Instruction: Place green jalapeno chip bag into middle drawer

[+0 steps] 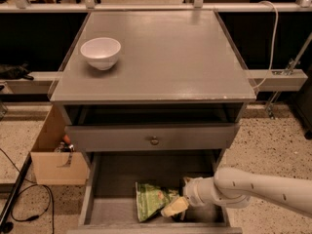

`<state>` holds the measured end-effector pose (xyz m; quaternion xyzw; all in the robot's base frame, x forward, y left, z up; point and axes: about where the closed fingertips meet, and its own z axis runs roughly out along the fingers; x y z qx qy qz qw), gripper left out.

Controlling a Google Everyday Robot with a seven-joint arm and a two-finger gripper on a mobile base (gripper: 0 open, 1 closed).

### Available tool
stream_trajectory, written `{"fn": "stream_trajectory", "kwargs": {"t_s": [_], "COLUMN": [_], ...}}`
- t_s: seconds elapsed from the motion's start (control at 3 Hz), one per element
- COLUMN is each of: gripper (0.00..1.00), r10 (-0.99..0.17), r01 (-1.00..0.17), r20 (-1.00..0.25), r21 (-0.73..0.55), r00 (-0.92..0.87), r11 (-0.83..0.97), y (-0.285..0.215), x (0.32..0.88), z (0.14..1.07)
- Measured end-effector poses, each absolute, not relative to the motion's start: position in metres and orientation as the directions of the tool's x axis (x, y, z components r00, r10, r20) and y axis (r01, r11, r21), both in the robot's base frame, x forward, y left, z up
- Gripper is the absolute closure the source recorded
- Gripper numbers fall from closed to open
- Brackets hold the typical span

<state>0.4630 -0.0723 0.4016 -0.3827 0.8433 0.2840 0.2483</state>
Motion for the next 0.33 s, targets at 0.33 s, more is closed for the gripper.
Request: {"fn": "stream_trajectory", "kwargs": {"t_s": [0.33], "gripper": [0.00], "r10": [-0.504], "r01": [-0.787], "r20": [-0.636], "r21": [0.289], "r00": [-0.584], "r11": [0.546], "y": [-0.0722], "x": [0.4630], "z": [0.4016]}}
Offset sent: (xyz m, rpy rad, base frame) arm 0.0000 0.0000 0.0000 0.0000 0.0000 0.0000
